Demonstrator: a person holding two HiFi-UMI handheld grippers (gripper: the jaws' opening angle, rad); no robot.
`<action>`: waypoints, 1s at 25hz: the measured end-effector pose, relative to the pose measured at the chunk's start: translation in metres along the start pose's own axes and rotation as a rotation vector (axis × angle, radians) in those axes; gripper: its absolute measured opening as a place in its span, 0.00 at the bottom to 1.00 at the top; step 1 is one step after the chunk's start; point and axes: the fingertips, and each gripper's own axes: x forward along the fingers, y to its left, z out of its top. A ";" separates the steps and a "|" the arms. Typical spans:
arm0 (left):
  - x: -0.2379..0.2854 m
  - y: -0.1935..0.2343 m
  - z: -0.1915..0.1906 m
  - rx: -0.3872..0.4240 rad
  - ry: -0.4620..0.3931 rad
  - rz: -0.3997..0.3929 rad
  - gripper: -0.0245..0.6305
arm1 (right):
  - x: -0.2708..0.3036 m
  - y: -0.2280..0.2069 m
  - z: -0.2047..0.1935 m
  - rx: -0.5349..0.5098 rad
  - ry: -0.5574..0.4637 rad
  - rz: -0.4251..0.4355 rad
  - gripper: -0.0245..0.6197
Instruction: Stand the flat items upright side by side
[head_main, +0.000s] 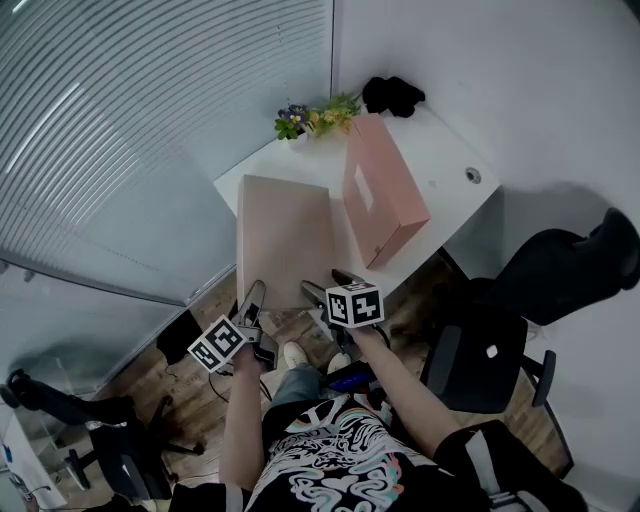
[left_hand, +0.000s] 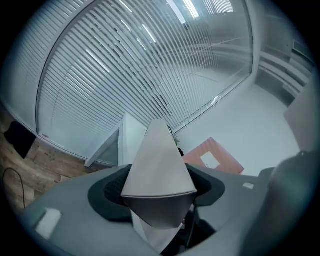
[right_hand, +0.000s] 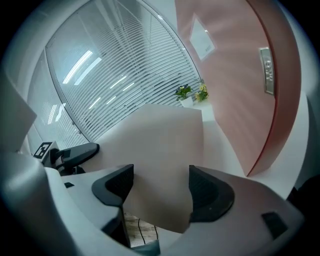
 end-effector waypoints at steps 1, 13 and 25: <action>0.000 -0.002 0.002 0.006 -0.003 -0.003 0.49 | 0.000 0.000 0.001 0.003 -0.002 0.000 0.58; -0.001 -0.035 0.021 0.103 -0.026 -0.048 0.48 | -0.003 0.002 0.010 0.025 -0.026 -0.018 0.58; -0.004 -0.061 0.024 0.203 -0.024 -0.083 0.50 | -0.008 0.000 0.014 0.030 -0.045 -0.050 0.58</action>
